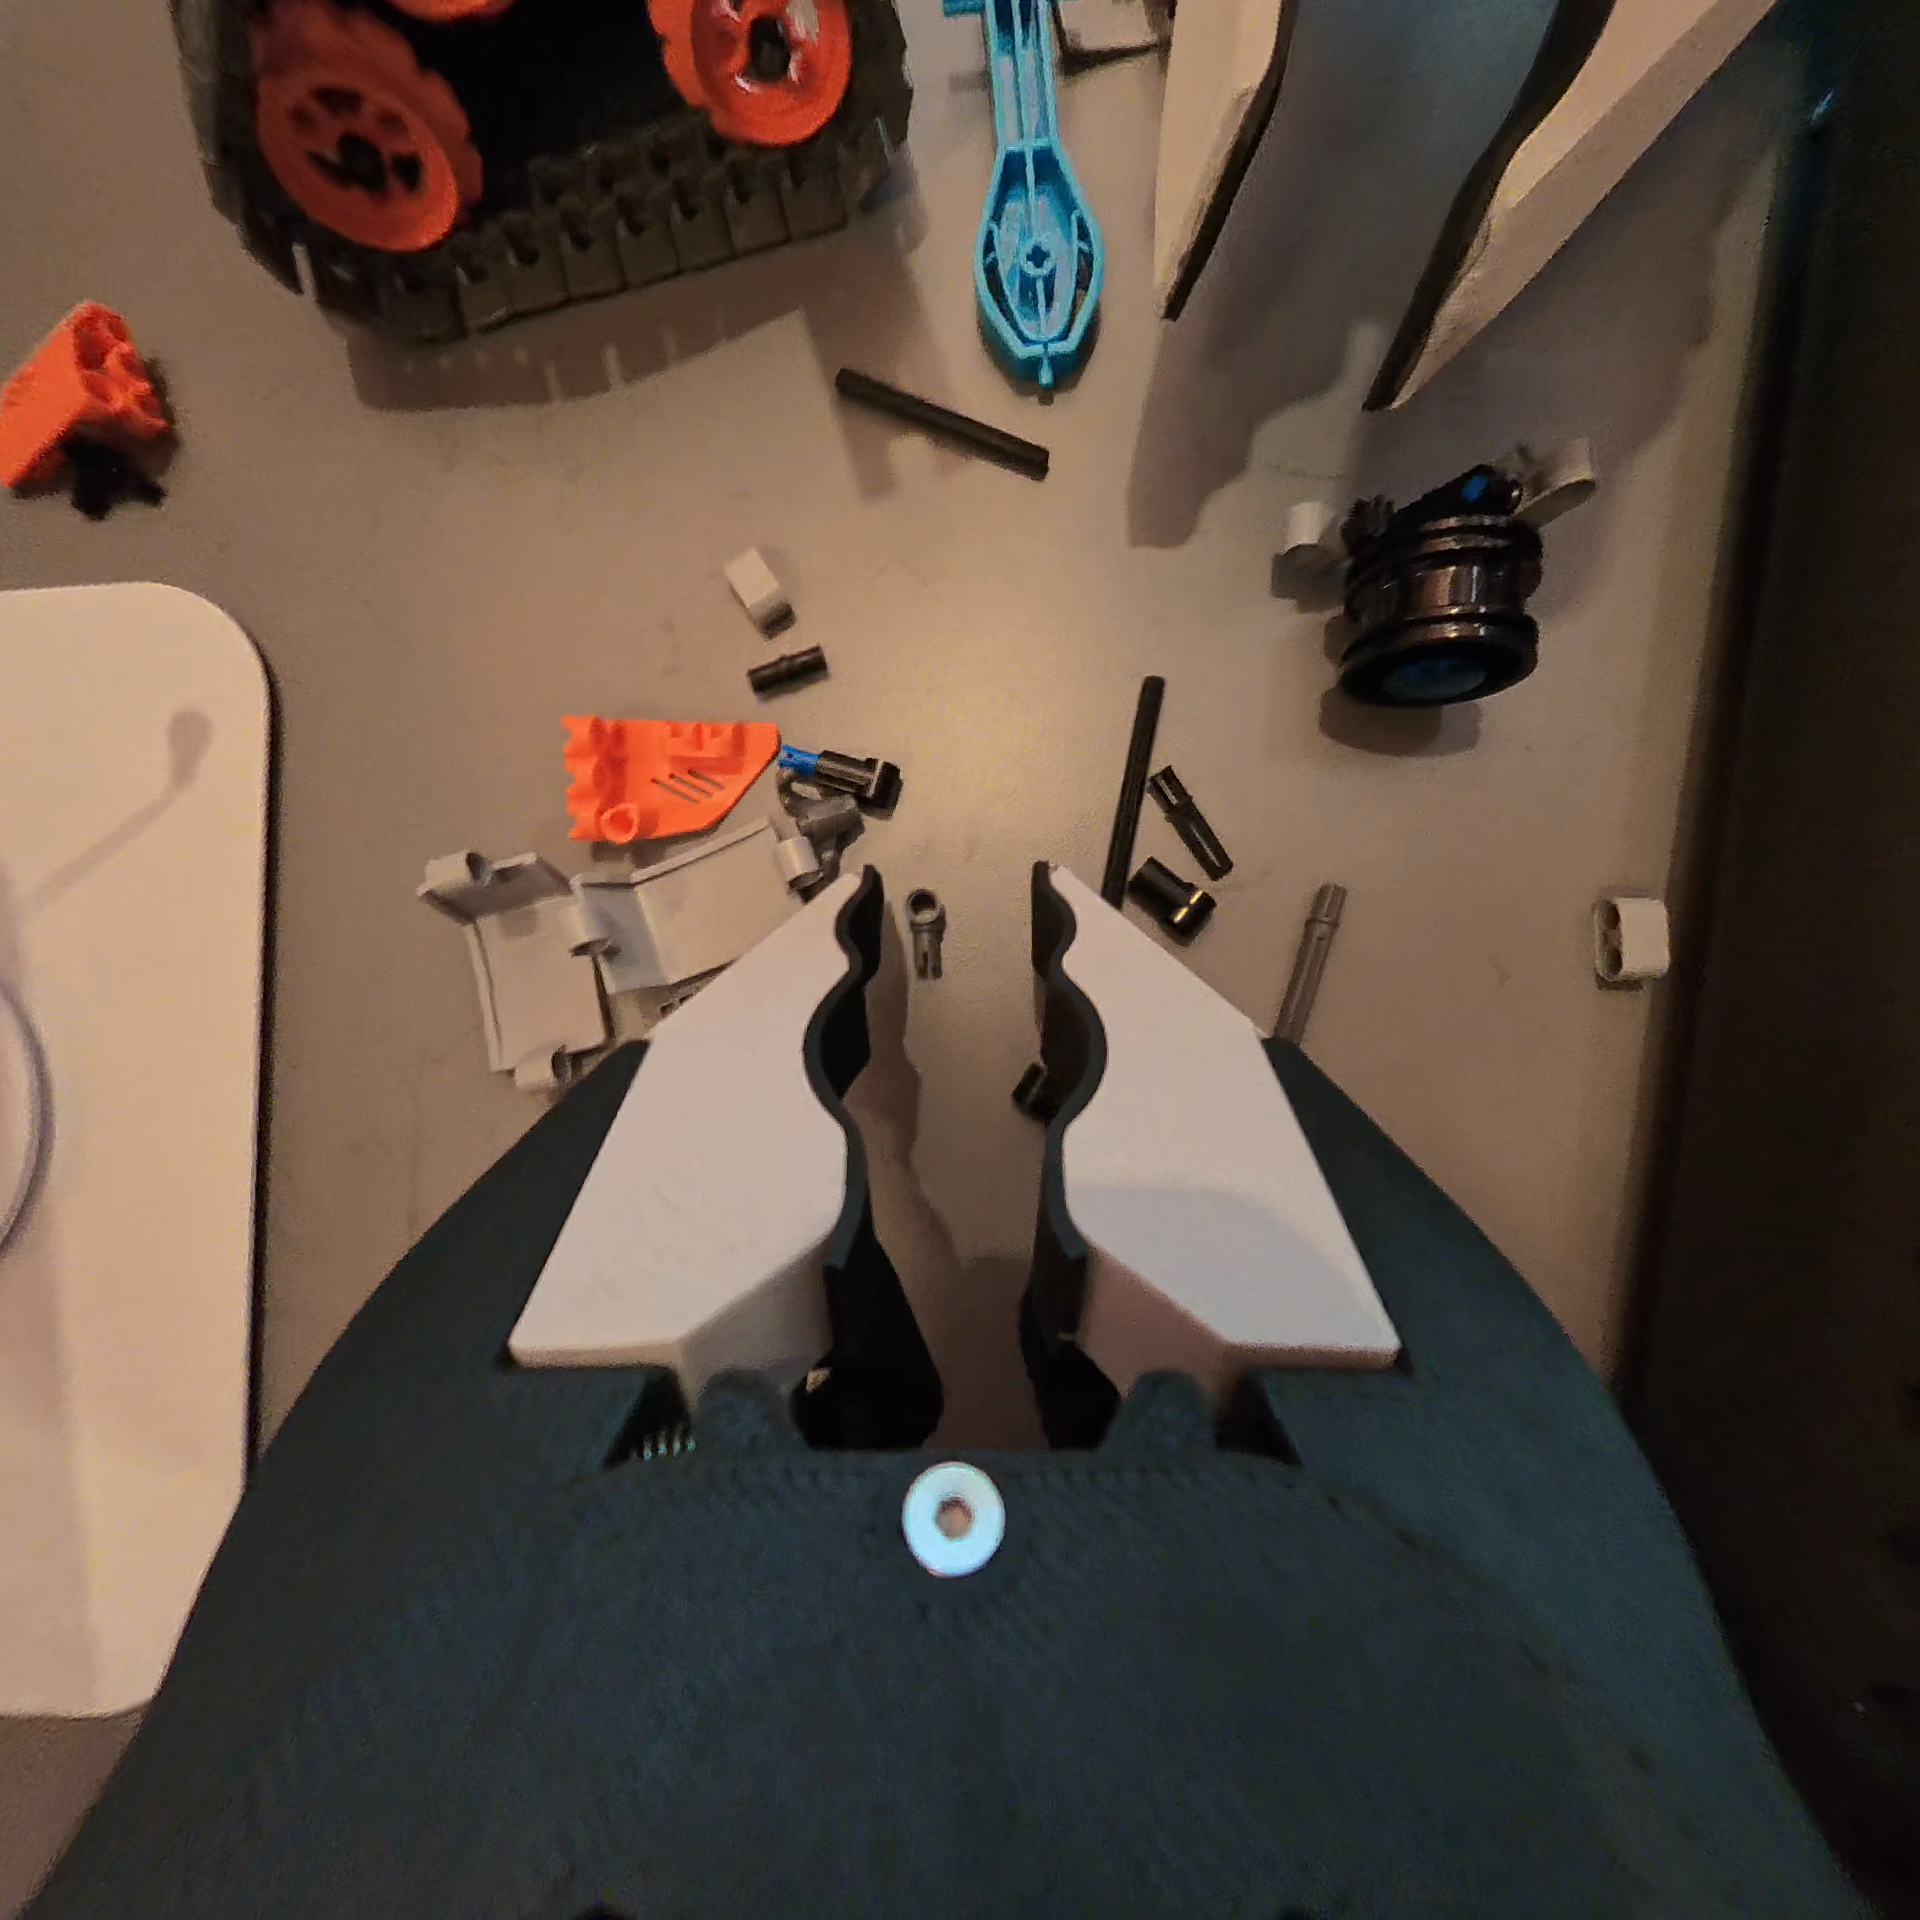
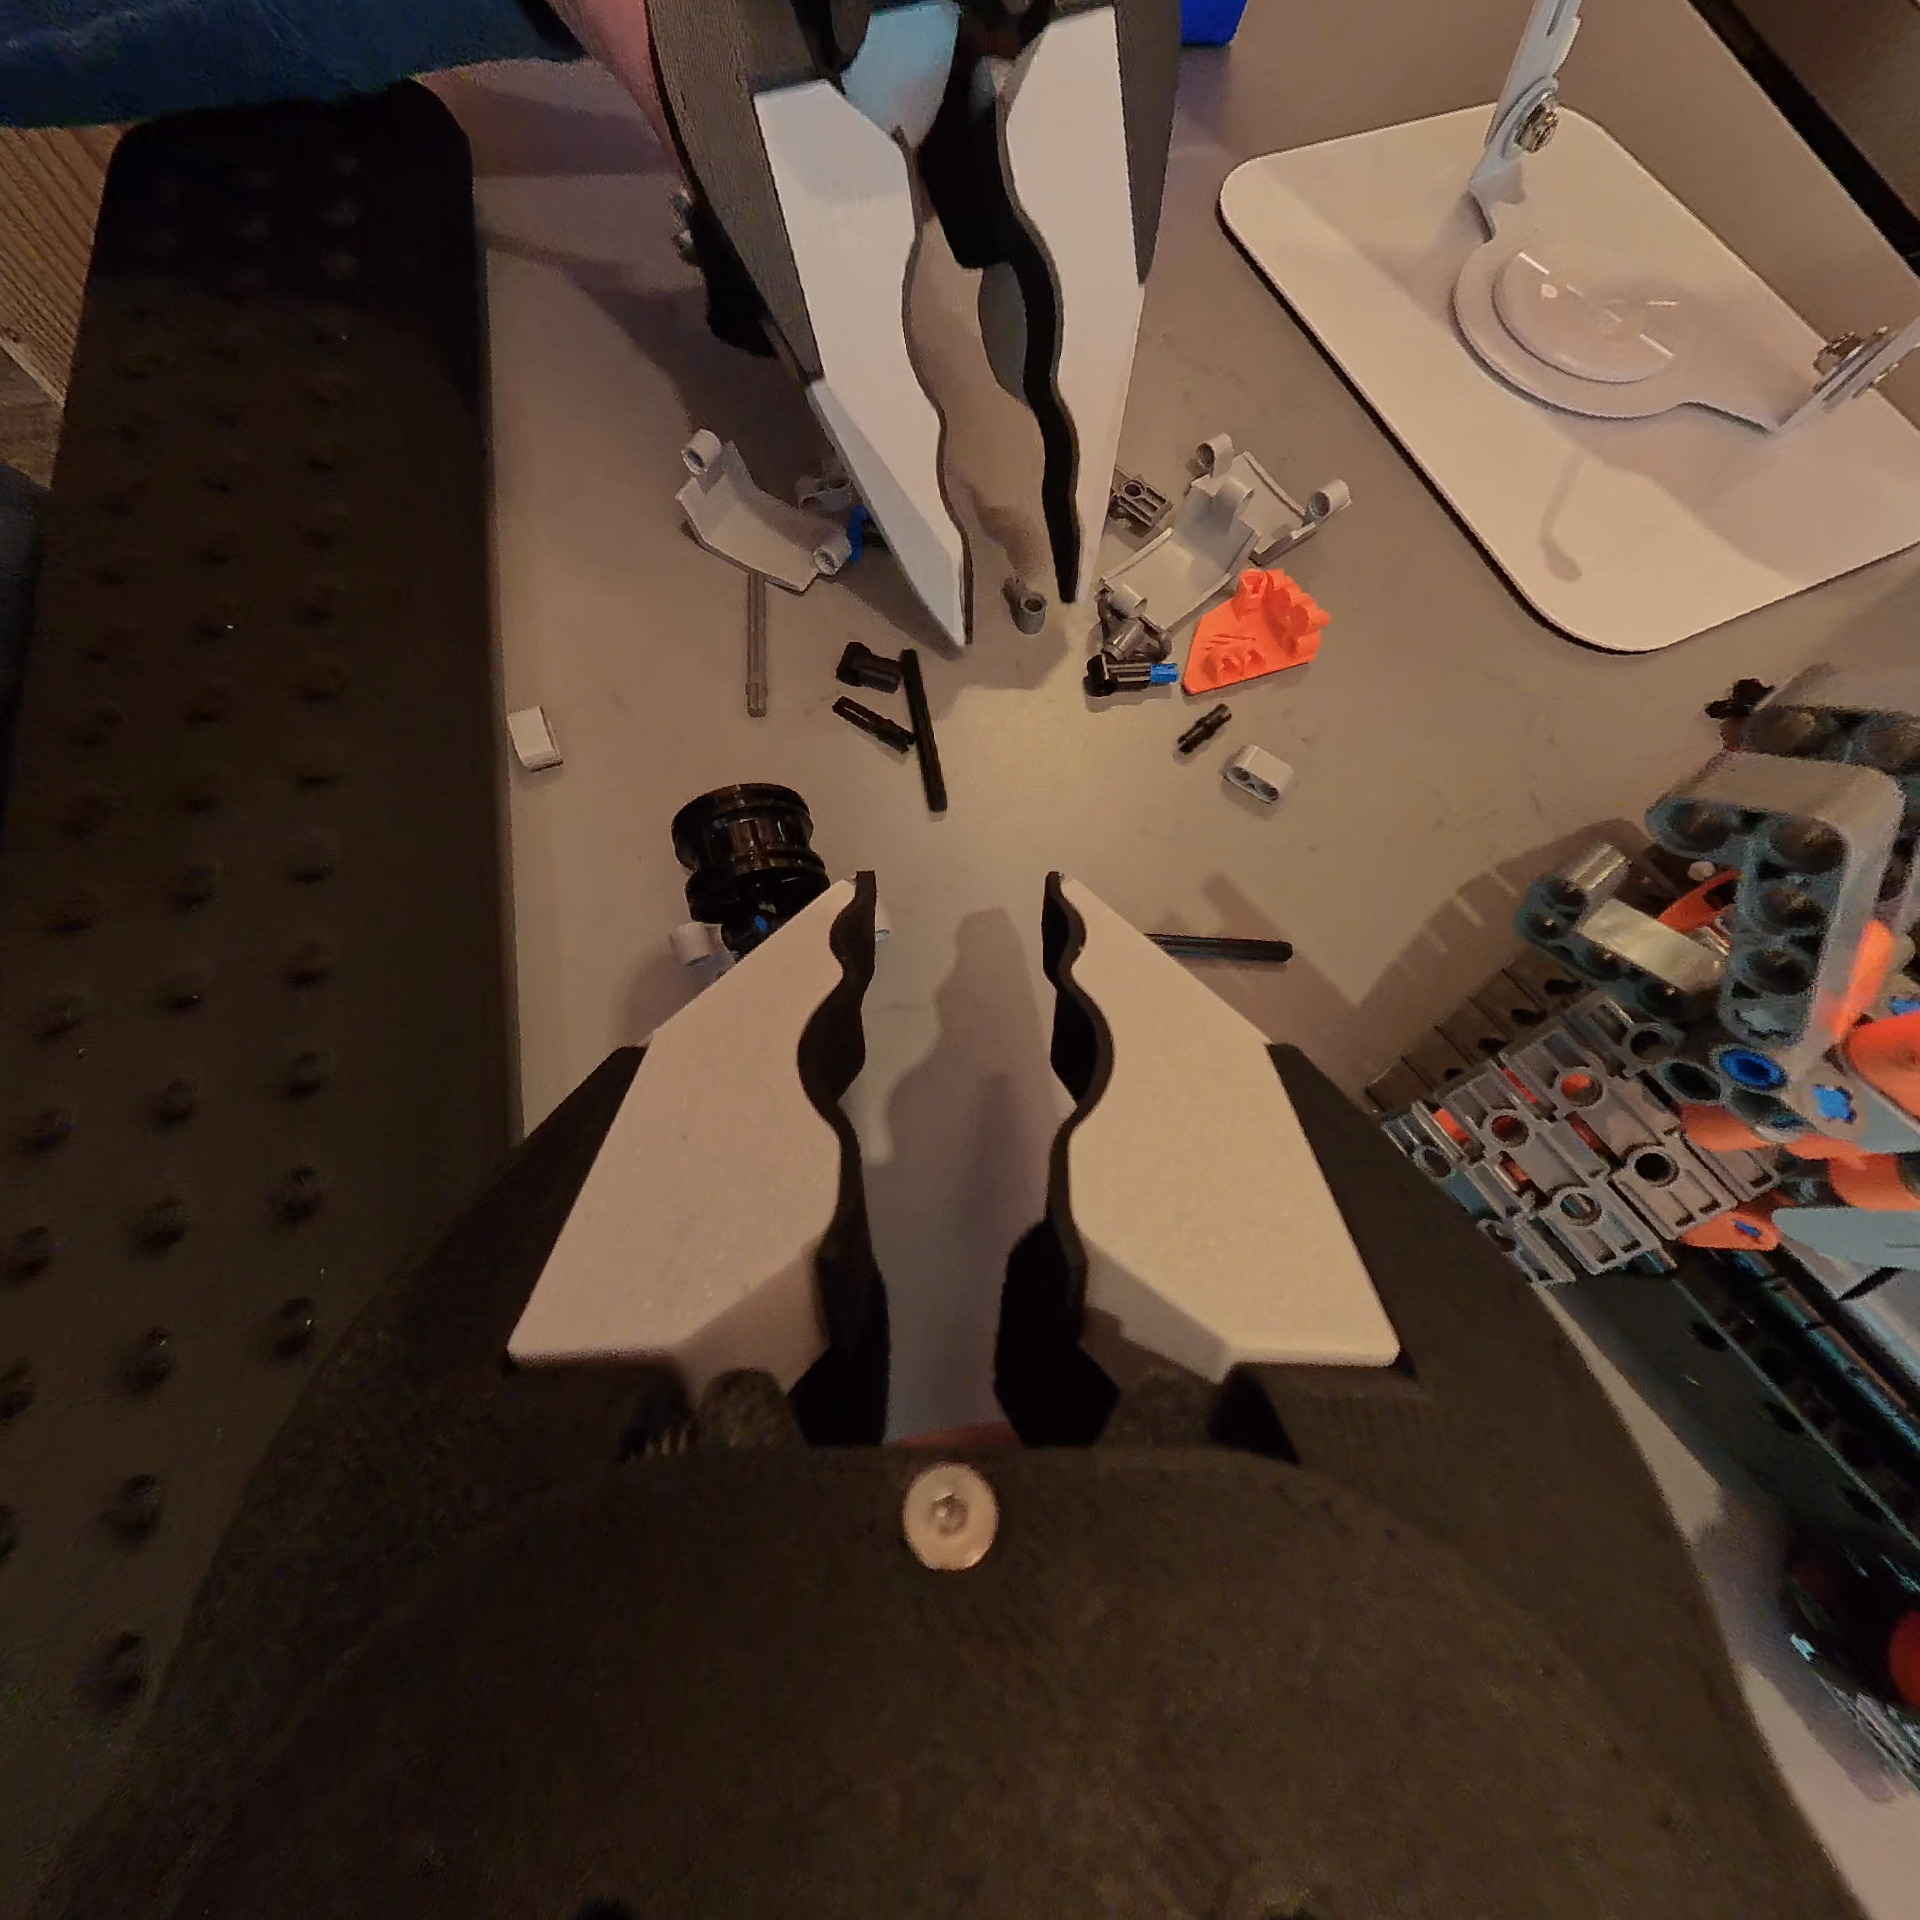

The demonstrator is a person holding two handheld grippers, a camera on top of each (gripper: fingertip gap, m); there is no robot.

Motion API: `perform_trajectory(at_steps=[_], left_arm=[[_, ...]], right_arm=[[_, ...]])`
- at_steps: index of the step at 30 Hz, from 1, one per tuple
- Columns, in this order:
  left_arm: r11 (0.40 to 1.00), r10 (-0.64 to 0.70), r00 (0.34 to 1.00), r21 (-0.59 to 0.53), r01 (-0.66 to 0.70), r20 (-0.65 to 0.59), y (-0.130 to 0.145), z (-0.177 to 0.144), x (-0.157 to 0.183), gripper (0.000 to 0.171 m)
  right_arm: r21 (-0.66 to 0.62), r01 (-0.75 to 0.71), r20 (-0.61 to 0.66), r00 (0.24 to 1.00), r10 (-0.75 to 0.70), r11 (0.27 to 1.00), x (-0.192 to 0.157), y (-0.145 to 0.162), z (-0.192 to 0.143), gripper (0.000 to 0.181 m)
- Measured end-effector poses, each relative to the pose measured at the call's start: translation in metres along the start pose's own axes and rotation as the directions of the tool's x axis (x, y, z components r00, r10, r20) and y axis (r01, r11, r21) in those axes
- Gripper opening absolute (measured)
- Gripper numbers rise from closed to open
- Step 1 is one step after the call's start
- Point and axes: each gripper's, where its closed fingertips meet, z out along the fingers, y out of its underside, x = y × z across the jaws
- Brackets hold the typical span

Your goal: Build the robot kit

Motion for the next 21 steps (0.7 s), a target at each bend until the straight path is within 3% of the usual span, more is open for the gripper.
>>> perform_trajectory(at_steps=[2, 5, 10, 14, 21], left_arm=[[1.0, -0.013, 1.0, 0.024, 0.012, 0.027, 0.0, -0.009, -0.008, 0.027], [0.999, 0.001, 0.995, -0.034, 0.003, 0.097, 0.01, -0.014, -0.026, 0.029], [0.991, 0.056, 0.995, -0.13, -0.045, 0.081, 0.024, -0.009, -0.028, 0.022], [0.991, 0.044, 0.998, -0.127, -0.039, 0.042, 0.023, -0.007, -0.02, 0.004], [0.995, -0.001, 0.995, -0.102, 0.011, 0.102, 0.027, -0.011, -0.015, 0.002]], right_arm=[[0.001, -0.002, -0.004, 1.0, 0.002, 1.0, 0.001, 0.001, -0.001, 0.03], [0.004, 0.003, -0.002, 1.0, -0.003, 1.0, 0.0, 0.0, -0.002, 0.03], [-0.009, 0.004, -0.002, 1.0, -0.004, 1.0, 0.0, 0.003, -0.003, 0.03], [-0.003, -0.007, -0.007, 1.0, 0.007, 1.0, 0.001, 0.005, -0.007, 0.03], [-0.026, -0.032, 0.052, 0.998, 0.034, 0.999, -0.012, 0.013, -0.009, 0.032]])
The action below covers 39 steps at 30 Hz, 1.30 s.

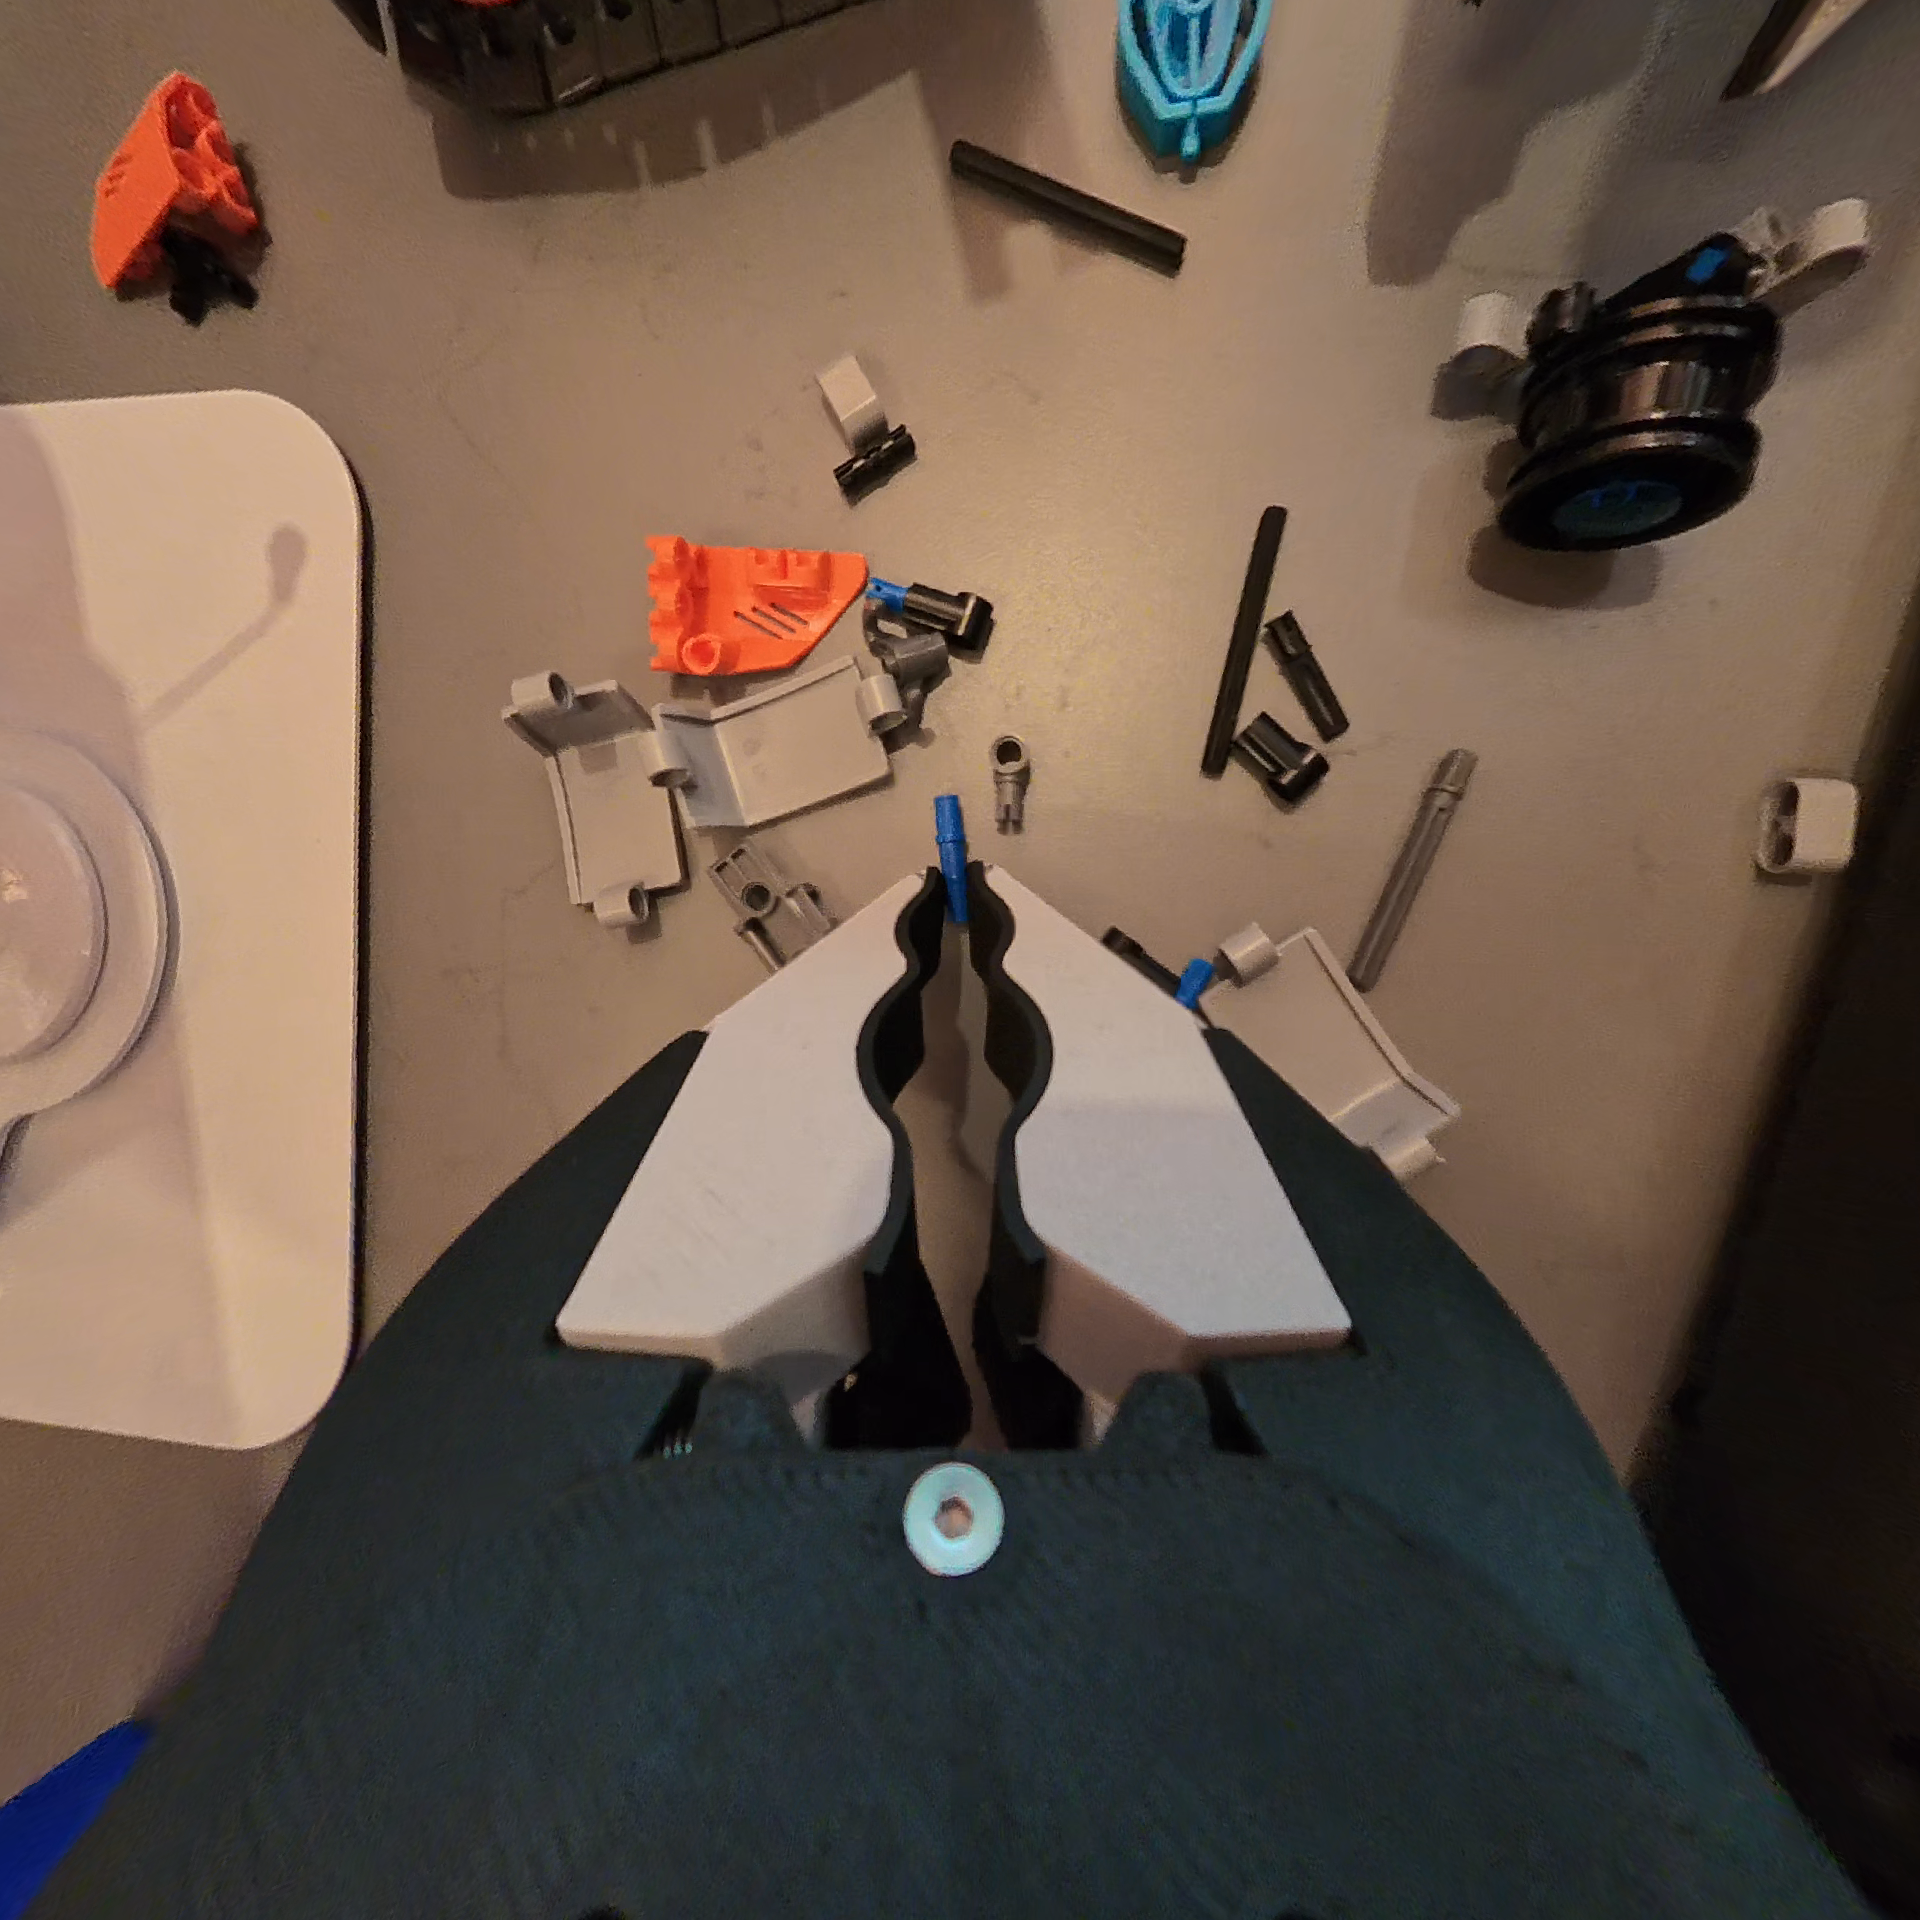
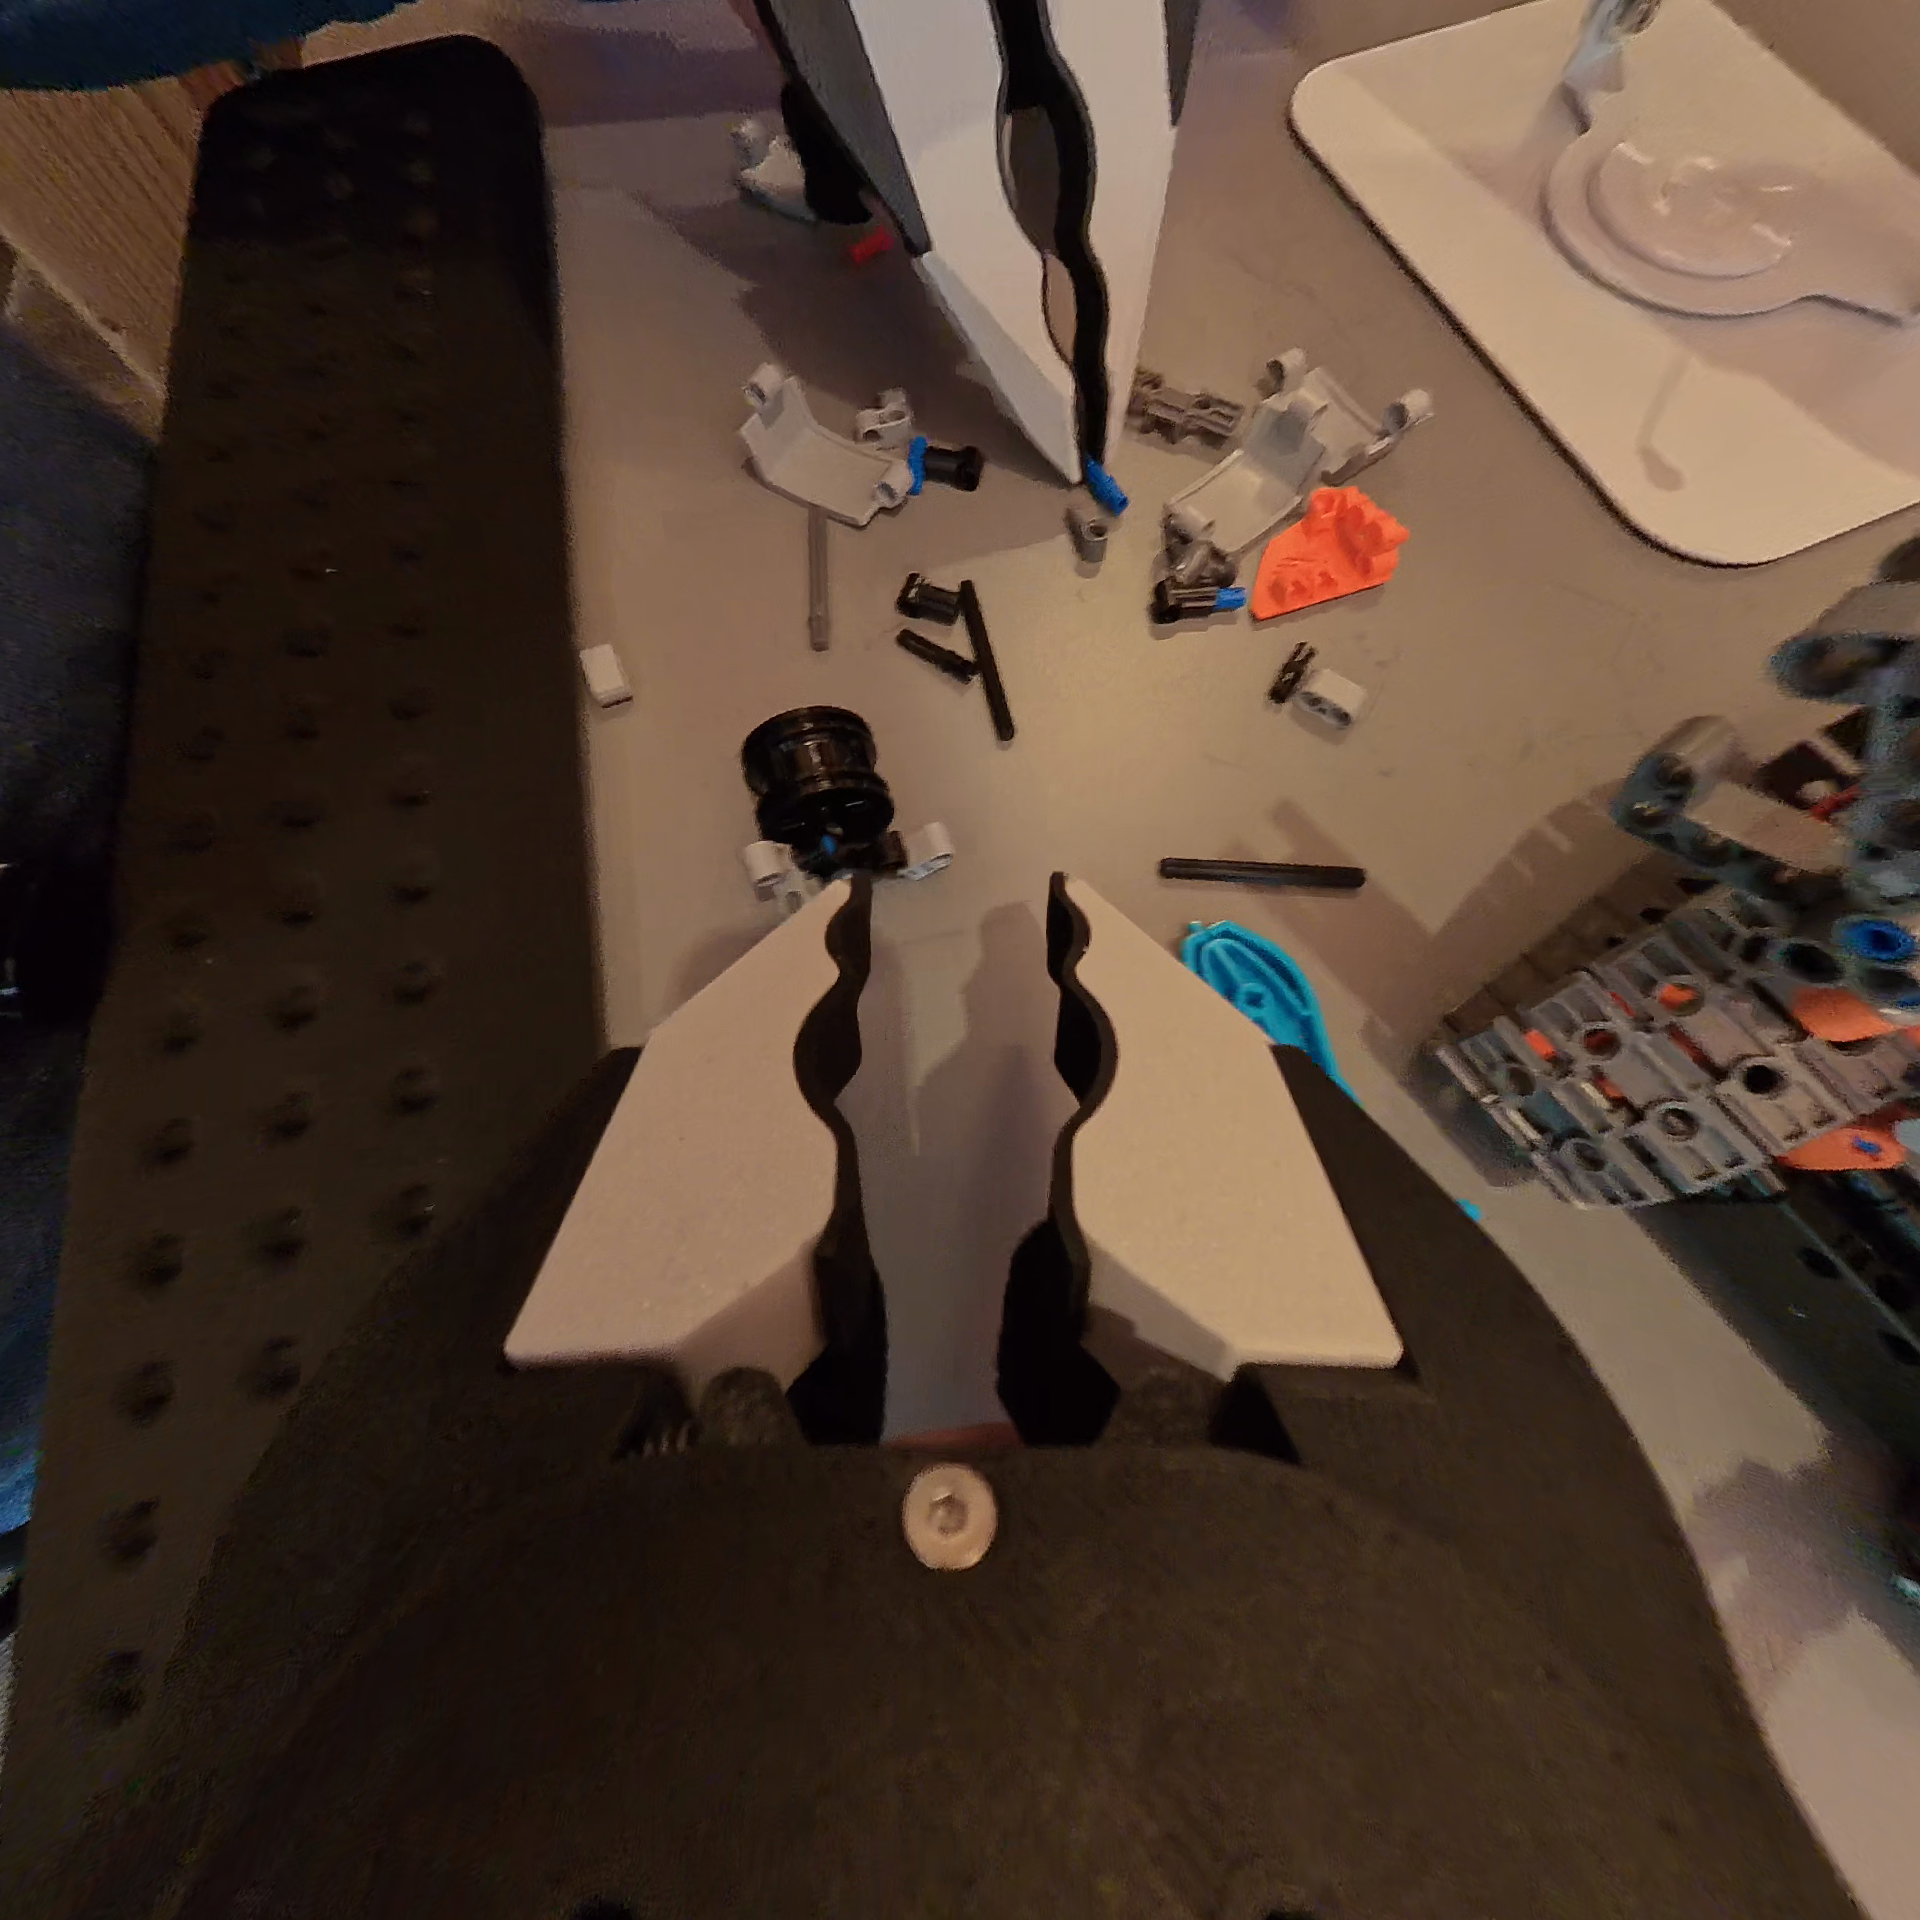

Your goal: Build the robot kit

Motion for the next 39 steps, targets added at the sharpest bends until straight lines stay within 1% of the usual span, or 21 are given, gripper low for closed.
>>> perform_trajectory(at_steps=[4, 8, 10, 12, 14, 19, 21, 24, 27, 30, 33, 35, 39], left_arm=[[0.999, -0.006, 1.0, 0.036, 0.005, 0.022, -0.008, -0.013, 0.008, 0.002], [0.994, 0.013, 1.0, 0.11, -0.01, -0.022, -0.035, -0.024, 0.03, 0.002], [0.991, 0.033, 0.998, 0.131, -0.026, -0.058, -0.048, -0.022, 0.044, 0.002], [0.989, 0.062, 0.993, 0.138, -0.048, -0.101, -0.058, -0.016, 0.058, 0.002], [0.989, 0.07, 0.988, 0.136, -0.051, -0.137, -0.064, -0.008, 0.066, 0.002], [0.991, 0.093, 0.975, 0.116, -0.071, -0.201, -0.067, 0.008, 0.078, 0.002], [0.99, 0.103, 0.968, 0.116, -0.078, -0.231, -0.068, 0.01, 0.083, 0.002], [0.988, 0.124, 0.961, 0.121, -0.097, -0.248, -0.071, 0.01, 0.085, 0.002], [0.987, 0.136, 0.955, 0.12, -0.108, -0.264, -0.072, 0.008, 0.084, 0.002], [0.988, 0.131, 0.953, 0.119, -0.102, -0.274, -0.073, 0.006, 0.083, 0.002], [0.988, 0.14, 0.936, 0.111, -0.109, -0.322, -0.076, 0.005, 0.086, 0.002], [0.988, 0.153, 0.933, 0.085, -0.132, -0.327, -0.076, 0.008, 0.086, 0.002], [0.988, 0.156, 0.923, 0.044, -0.15, -0.352, -0.071, 0.013, 0.086, 0.002]], right_arm=[[-0.017, -0.036, 0.067, 0.997, 0.037, 0.999, -0.014, 0.001, 0.004, 0.042], [-0.009, -0.111, 0.115, 0.987, 0.111, 0.994, -0.018, -0.004, 0.008, 0.044], [0.005, -0.18, 0.134, 0.975, 0.178, 0.984, -0.014, -0.007, 0.01, 0.041], [-0.005, -0.218, 0.133, 0.967, 0.217, 0.976, -0.011, -0.004, 0.012, 0.027], [-0.044, -0.22, 0.124, 0.967, 0.224, 0.974, -0.011, 0.002, 0.016, 0.025], [-0.107, -0.155, 0.083, 0.983, 0.164, 0.982, -0.017, 0.011, 0.025, 0.028], [-0.105, -0.107, 0.072, 0.991, 0.114, 0.989, -0.021, 0.01, 0.026, 0.025], [-0.095, -0.074, 0.049, 0.996, 0.079, 0.993, -0.023, 0.01, 0.025, 0.021], [-0.076, -0.093, 0.035, 0.995, 0.096, 0.993, -0.022, 0.008, 0.02, 0.025], [-0.067, -0.124, 0.024, 0.992, 0.126, 0.99, -0.021, 0.012, 0.015, 0.026], [-0.085, -0.139, 0.021, 0.99, 0.141, 0.987, -0.019, 0.018, 0.017, 0.02], [-0.097, -0.139, 0.025, 0.99, 0.142, 0.986, -0.019, 0.019, 0.021, 0.013], [-0.107, -0.141, 0.033, 0.989, 0.145, 0.984, -0.02, 0.019, 0.025, 0.007]])
